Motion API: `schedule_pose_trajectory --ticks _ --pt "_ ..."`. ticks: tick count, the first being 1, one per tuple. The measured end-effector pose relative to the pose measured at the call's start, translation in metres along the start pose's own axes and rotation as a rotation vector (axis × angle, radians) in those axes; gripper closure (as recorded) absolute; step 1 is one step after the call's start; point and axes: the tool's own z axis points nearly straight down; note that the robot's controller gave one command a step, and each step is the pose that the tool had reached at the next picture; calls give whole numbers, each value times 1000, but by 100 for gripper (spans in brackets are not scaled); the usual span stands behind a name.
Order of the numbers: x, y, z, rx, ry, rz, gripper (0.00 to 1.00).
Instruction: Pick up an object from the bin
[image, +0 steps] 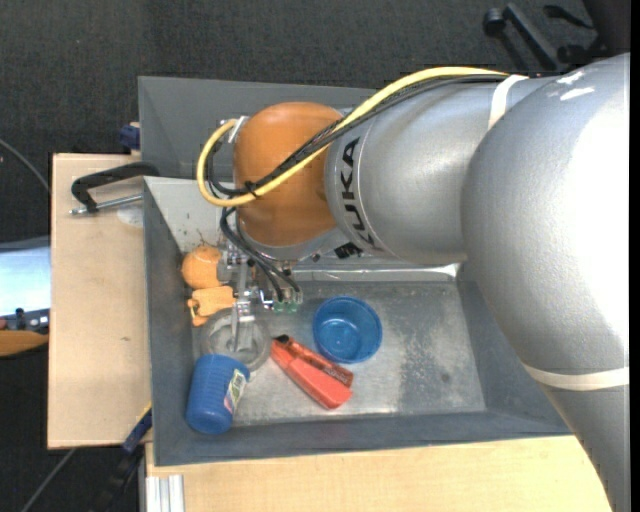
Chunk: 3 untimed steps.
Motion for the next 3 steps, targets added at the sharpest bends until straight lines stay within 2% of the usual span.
schedule_pose_trajectory --ticks 1,2,3 --pt "13 10 3 -2 -4 193 0" --pt "-1 -2 70 -3 -2 191 0" --pt "8 5 69 1 -17 452 100"
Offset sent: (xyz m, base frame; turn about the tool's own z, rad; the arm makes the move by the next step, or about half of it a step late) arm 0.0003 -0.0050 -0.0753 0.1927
